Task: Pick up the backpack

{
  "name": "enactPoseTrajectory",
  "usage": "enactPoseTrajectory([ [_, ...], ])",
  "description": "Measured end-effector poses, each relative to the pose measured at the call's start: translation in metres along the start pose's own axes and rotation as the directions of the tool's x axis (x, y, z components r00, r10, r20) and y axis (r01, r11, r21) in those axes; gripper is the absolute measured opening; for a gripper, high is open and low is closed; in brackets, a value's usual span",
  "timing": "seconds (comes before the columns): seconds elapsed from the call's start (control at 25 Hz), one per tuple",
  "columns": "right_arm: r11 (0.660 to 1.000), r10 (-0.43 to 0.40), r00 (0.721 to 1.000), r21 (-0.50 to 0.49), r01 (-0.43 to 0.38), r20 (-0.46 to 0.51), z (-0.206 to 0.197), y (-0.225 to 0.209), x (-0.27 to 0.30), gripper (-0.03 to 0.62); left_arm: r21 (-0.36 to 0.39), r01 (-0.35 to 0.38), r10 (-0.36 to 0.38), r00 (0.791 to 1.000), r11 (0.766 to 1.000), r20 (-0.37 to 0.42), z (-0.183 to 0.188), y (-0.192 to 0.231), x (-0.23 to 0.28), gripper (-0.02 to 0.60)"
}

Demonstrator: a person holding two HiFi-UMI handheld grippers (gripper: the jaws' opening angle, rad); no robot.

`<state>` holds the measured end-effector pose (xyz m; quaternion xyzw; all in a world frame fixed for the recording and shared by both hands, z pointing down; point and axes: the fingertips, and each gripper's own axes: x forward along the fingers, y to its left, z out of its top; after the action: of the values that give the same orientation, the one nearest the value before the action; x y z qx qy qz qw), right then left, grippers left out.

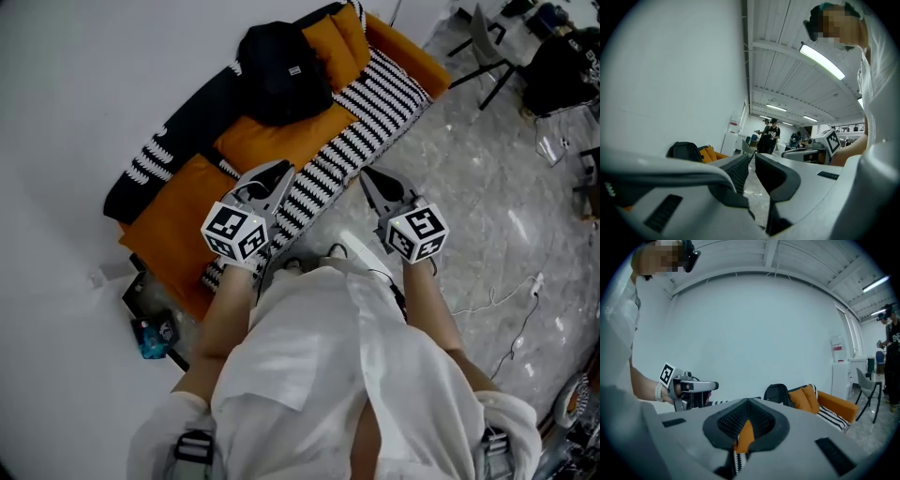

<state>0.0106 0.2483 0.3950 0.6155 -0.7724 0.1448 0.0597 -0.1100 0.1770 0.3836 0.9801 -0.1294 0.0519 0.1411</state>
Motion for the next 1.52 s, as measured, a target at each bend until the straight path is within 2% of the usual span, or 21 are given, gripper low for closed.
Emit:
enactPoseTrajectory([
  [0.28,0.996,0.088,0.996,-0.015,-0.088,-0.035,-0.001,-0.032,-0.004,0.018,-0.026,-0.053,0.053,0.999,0.998,0.005,0.006,-0.013,0.037,0.063],
  [0.52,0.995,0.104,0.993,0.011,-0.104,-0.047,-0.011,-0.055,0.004,0.018,-0.055,-0.115,0.114,0.993,0.992,-0.027,-0.012,-0.01,0.033,0.063],
  [0.68,0.993,0.118,0.991,0.009,-0.118,-0.062,-0.011,-0.065,0.02,0.018,-0.097,-0.143,0.141,0.99,0.985,-0.026,-0.018,0.011,0.042,0.063],
  [0.84,0.992,0.126,0.988,0.005,-0.126,-0.09,-0.013,-0.075,0.041,0.018,-0.108,-0.118,0.117,0.993,0.987,-0.012,-0.018,0.028,0.066,0.063],
  [1.08,0.991,0.128,0.983,-0.019,-0.132,-0.133,0.002,-0.101,0.085,0.018,-0.14,-0.086,0.091,0.996,0.986,0.023,0.001,0.071,0.1,0.063],
  [1.52,0.988,0.137,0.972,-0.042,-0.147,-0.191,0.022,-0.129,0.174,0.02,-0.153,-0.085,0.092,0.995,0.985,0.036,0.025,0.156,0.131,0.063],
])
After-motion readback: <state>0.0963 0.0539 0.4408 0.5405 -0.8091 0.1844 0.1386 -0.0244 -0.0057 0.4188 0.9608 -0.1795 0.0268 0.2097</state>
